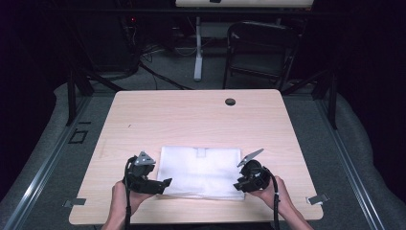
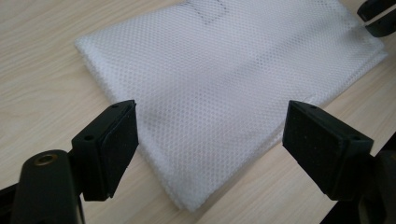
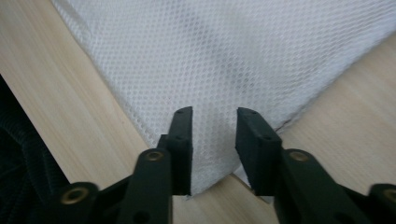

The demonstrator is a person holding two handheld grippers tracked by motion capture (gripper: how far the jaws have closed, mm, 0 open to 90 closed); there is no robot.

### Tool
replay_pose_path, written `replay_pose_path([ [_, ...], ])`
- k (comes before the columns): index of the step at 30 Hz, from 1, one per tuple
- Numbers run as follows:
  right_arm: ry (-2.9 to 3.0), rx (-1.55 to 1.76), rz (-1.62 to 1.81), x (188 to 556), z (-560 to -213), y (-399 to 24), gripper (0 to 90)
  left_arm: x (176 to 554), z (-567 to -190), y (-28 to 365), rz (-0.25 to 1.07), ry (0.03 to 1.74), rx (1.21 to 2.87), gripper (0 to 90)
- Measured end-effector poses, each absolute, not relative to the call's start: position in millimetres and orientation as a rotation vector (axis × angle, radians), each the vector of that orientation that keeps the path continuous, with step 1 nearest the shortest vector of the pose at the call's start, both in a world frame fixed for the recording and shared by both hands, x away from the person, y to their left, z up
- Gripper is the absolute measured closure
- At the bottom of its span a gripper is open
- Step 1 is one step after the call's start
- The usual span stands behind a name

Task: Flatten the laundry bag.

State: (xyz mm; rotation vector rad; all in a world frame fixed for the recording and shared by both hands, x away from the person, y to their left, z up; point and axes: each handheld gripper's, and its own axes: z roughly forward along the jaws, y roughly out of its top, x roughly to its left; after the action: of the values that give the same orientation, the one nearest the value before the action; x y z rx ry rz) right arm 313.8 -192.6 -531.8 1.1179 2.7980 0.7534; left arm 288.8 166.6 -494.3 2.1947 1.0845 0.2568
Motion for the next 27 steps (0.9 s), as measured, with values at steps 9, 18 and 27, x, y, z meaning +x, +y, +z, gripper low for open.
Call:
replay_pose_path([
  [9, 2.755, 1.099, 0.785, 311, -525, -191, 43.2, 304, -504, 147, 0.177, 0.976, 2.254, 16.5],
  [18, 2.825, 1.026, 0.74, 305, -533, -172, 46.8, 310, -519, 125, 0.066, 0.861, 2.343, 21.4],
  [27, 2.878, 0.981, 0.589, 301, -547, -157, 54.3, 314, -543, 103, -0.025, 0.782, 2.48, 35.2],
])
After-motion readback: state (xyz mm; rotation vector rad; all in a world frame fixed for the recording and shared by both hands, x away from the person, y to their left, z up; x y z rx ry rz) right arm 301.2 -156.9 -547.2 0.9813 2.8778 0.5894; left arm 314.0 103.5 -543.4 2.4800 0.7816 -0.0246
